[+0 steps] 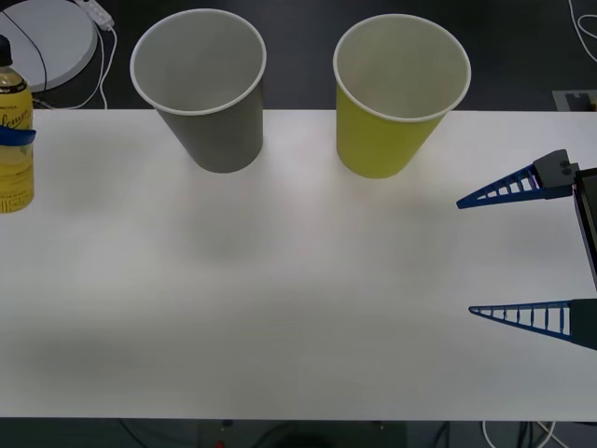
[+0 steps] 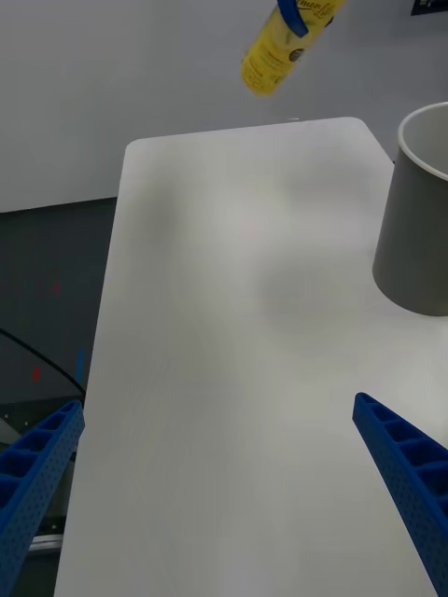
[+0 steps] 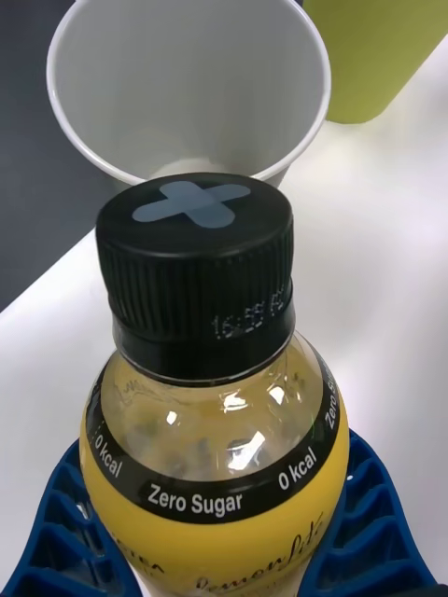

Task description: Put the can into the green bin and the plastic bottle into the gray bin

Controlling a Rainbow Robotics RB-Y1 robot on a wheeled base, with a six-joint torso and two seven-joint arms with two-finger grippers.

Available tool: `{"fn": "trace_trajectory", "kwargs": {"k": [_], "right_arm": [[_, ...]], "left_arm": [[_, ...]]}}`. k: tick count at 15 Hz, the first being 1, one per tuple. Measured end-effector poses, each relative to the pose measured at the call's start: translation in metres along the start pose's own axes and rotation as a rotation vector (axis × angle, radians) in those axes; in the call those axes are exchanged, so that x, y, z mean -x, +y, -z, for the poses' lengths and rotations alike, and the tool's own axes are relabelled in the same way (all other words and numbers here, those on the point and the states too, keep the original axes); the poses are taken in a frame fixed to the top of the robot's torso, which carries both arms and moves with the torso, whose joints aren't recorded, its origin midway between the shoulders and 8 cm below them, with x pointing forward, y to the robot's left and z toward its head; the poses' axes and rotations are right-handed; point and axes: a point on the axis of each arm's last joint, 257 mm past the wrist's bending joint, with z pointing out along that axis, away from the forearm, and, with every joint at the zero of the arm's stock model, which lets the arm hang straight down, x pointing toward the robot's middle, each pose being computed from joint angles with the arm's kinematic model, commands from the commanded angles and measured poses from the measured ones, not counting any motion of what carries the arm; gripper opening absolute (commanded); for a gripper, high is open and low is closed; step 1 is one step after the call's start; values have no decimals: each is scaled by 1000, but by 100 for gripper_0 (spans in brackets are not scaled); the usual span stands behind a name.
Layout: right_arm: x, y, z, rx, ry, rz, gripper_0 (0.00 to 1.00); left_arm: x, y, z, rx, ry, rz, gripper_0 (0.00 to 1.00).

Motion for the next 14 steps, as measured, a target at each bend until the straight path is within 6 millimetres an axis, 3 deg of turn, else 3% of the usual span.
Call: {"fn": "trace_trajectory", "kwargs": {"k": [6, 14], "right_arm": [[0, 0, 0, 0, 0, 0, 100], [0, 0, 0, 0, 0, 0, 100]], "left_arm": [[11, 5, 11, 6, 27, -39, 0], [37, 28, -16, -24, 67, -81, 0]]}}
